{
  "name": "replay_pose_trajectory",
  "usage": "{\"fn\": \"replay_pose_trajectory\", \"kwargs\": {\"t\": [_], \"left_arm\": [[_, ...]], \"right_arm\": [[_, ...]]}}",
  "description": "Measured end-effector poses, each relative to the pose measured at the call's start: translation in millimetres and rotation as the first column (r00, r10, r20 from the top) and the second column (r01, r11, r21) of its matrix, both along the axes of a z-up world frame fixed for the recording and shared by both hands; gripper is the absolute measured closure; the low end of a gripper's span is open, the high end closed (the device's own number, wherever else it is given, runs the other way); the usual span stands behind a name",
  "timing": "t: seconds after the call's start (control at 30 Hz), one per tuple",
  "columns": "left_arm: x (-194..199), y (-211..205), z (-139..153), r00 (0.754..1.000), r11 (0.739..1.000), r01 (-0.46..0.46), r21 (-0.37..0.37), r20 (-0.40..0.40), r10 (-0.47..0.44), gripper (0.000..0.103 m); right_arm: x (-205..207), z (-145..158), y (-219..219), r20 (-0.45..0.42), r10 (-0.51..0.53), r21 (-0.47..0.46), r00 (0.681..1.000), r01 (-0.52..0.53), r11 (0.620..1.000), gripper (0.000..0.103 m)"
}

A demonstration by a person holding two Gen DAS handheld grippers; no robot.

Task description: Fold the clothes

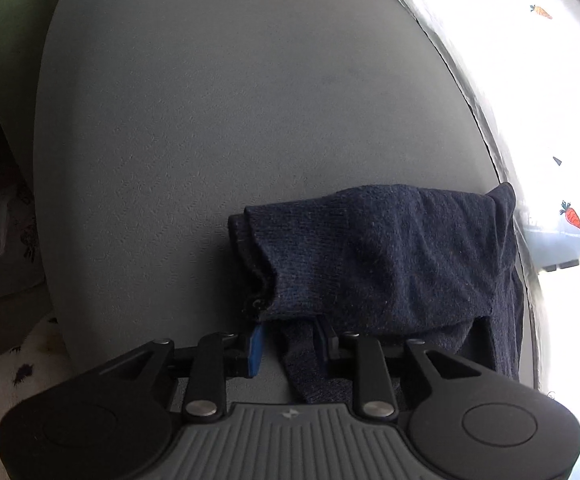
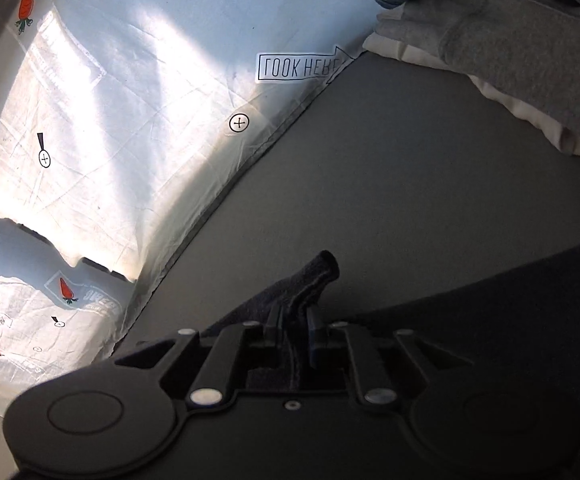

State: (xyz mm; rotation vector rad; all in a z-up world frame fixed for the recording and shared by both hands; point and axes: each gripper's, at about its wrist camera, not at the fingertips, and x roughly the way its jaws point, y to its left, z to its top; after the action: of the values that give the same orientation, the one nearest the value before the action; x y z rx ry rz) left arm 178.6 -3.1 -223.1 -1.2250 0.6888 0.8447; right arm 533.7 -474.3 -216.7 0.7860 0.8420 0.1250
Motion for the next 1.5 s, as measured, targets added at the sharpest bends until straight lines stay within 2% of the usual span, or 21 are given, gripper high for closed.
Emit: {"fn": "replay_pose_trajectory", "kwargs": {"t": [0.03, 0.07, 0.1, 0.17, 0.2, 0.27, 0.3, 0.33, 0.37, 0.47, 0.57, 0.63, 0.73, 0.83, 0.93, 1.0, 1.2, 1.27, 1.37, 1.5], "left_arm": [[0, 1, -1, 1.0, 1.0, 0.013, -0.001, 0.006, -0.013, 0.057], [0, 2, -2, 1.0, 1.0, 0.026, -0.001, 0.011, -0.026, 0.054], [0, 1, -4, 1.0, 1.0, 0.029, 0.001, 0.011, -0.029, 0.049], [4, -3, -5, 0.999, 1.0, 0.026, 0.006, 0.02, -0.026, 0.048], [7, -6, -5, 0.999, 1.0, 0.019, 0.008, 0.03, -0.019, 0.043], [-5, -4, -6, 0.997, 0.999, -0.021, -0.025, 0.071, 0.022, 0.039], [-11, -4, -7, 0.995, 0.998, -0.04, -0.042, 0.093, 0.044, 0.036], [-14, -3, -10, 0.99, 0.996, -0.059, -0.063, 0.124, 0.066, 0.032], [-17, -1, -12, 0.984, 0.994, -0.075, -0.084, 0.153, 0.088, 0.03], [-29, 1, -16, 0.973, 0.989, -0.088, -0.12, 0.204, 0.111, 0.028], [-35, 5, -15, 0.969, 0.986, -0.081, -0.144, 0.22, 0.112, 0.028], [-36, 9, -15, 0.967, 0.985, -0.073, -0.159, 0.229, 0.108, 0.024], [-34, 13, -15, 0.969, 0.982, -0.06, -0.179, 0.227, 0.101, 0.022], [-32, 15, -12, 0.974, 0.98, -0.052, -0.193, 0.205, 0.092, 0.022], [-27, 17, -8, 0.979, 0.98, -0.045, -0.196, 0.185, 0.082, 0.022], [-25, 17, -1, 0.984, 0.984, -0.035, -0.174, 0.167, 0.064, 0.022], [-28, 27, 32, 0.984, 1.0, 0.03, -0.005, 0.176, -0.028, 0.022], [-32, 32, 41, 0.989, 0.995, 0.06, 0.075, 0.128, -0.069, 0.022], [-30, 42, 45, 0.992, 0.983, 0.11, 0.149, 0.041, -0.117, 0.022], [-19, 61, 43, 0.988, 0.974, 0.155, 0.167, -0.004, -0.157, 0.022]], "right_arm": [[-4, -6, -1, -0.013, -0.001, -0.007, 1.0, 0.001, 1.0, 0.068], [-7, -12, -3, -0.026, -0.002, -0.013, 1.0, 0.002, 1.0, 0.059], [-8, -16, -2, -0.036, 0.002, -0.012, 0.999, -0.003, 1.0, 0.059], [-9, -21, -3, -0.034, -0.01, 0.033, 0.999, 0.011, 0.999, 0.057], [-7, -24, -5, -0.05, -0.025, 0.085, 0.998, 0.03, 0.996, 0.057], [-5, -29, -8, -0.079, -0.062, 0.164, 0.995, 0.074, 0.984, 0.063], [-4, -29, -6, -0.081, -0.065, 0.159, 0.995, 0.078, 0.984, 0.068], [-3, -28, -5, -0.082, -0.069, 0.154, 0.994, 0.081, 0.985, 0.084], [-3, -28, -4, -0.084, -0.073, 0.149, 0.994, 0.085, 0.985, 0.093], [-10, -24, -3, -0.051, -0.1, 0.2, 0.994, 0.109, 0.974, 0.094], [-16, -18, -2, -0.025, -0.107, 0.28, 0.994, 0.109, 0.954, 0.094], [-19, -15, 1, -0.009, -0.103, 0.341, 0.995, 0.1, 0.935, 0.094], [-24, -13, 6, -0.005, -0.114, 0.463, 0.993, 0.104, 0.88, 0.094], [-32, -12, 17, -0.007, -0.115, 0.578, 0.993, 0.098, 0.81, 0.094], [-39, -7, 33, 0.005, -0.077, 0.611, 0.997, 0.058, 0.789, 0.094], [-41, -3, 44, 0.014, -0.046, 0.615, 0.999, 0.028, 0.788, 0.094], [-53, 12, 79, 0.07, 0.047, 0.585, 0.996, -0.079, 0.807, 0.094], [-60, 16, 90, 0.082, 0.075, 0.564, 0.994, -0.108, 0.819, 0.094], [-75, 21, 107, 0.093, 0.129, 0.51, 0.987, -0.158, 0.846, 0.094], [-92, 30, 139, 0.109, 0.214, 0.396, 0.971, -0.24, 0.886, 0.094]]}}
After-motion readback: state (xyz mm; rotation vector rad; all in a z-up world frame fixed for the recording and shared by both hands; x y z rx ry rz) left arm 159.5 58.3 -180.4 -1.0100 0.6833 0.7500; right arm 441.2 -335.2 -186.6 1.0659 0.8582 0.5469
